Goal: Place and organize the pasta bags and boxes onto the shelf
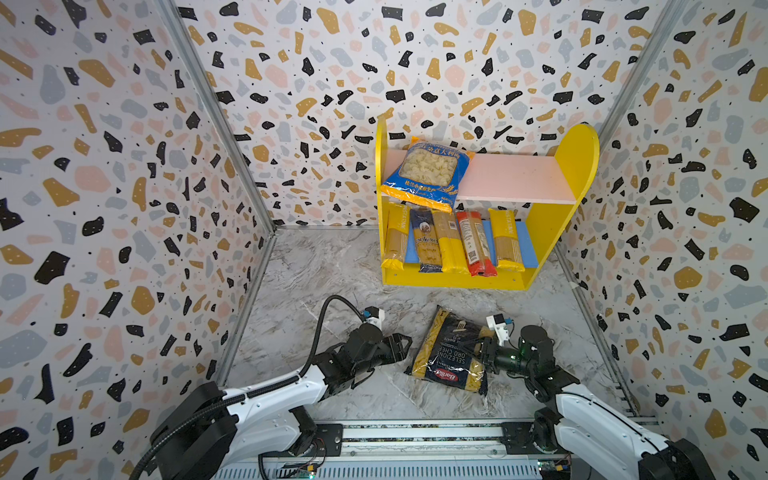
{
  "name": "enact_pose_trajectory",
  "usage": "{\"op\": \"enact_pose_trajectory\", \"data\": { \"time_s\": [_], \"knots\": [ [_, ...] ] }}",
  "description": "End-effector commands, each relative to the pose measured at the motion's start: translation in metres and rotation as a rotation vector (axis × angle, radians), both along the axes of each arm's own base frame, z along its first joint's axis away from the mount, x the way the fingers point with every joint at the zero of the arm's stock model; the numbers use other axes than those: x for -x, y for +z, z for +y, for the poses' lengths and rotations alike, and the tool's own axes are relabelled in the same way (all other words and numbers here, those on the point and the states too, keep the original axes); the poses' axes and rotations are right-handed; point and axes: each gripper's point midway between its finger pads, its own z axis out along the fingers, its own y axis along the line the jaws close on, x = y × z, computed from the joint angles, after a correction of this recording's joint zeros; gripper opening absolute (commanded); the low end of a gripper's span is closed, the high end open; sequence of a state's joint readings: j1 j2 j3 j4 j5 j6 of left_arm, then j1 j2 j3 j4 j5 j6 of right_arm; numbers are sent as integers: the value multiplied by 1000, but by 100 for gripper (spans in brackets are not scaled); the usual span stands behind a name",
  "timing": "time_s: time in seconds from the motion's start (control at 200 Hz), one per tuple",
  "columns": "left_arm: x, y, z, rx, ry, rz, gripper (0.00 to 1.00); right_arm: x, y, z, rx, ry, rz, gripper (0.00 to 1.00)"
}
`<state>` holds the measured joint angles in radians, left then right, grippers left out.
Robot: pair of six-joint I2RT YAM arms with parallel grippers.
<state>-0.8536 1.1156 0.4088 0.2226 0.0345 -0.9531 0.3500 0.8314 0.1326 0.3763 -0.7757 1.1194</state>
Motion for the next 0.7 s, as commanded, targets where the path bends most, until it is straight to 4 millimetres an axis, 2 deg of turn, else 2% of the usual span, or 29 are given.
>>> {"op": "enact_pose_trajectory", "data": {
  "time_s": [0.0,0.215,0.41,0.536,0.696],
  "knots": [
    [0,14,-23,80,-66,-49,76,-9,38,3,-95,3,-133,53],
    [2,2,-51,74,-153,-35,80,-14,35,-5,-102,-22,-117,54],
    [-4,7,-67,77,-189,-49,83,-20,33,-14,-100,-51,-100,57],
    [-8,6,-85,81,-250,-57,84,-24,30,-19,-102,-72,-91,58],
    [-4,-8,-103,143,-294,8,83,-30,28,-21,-100,-85,-85,60]
  ]
}}
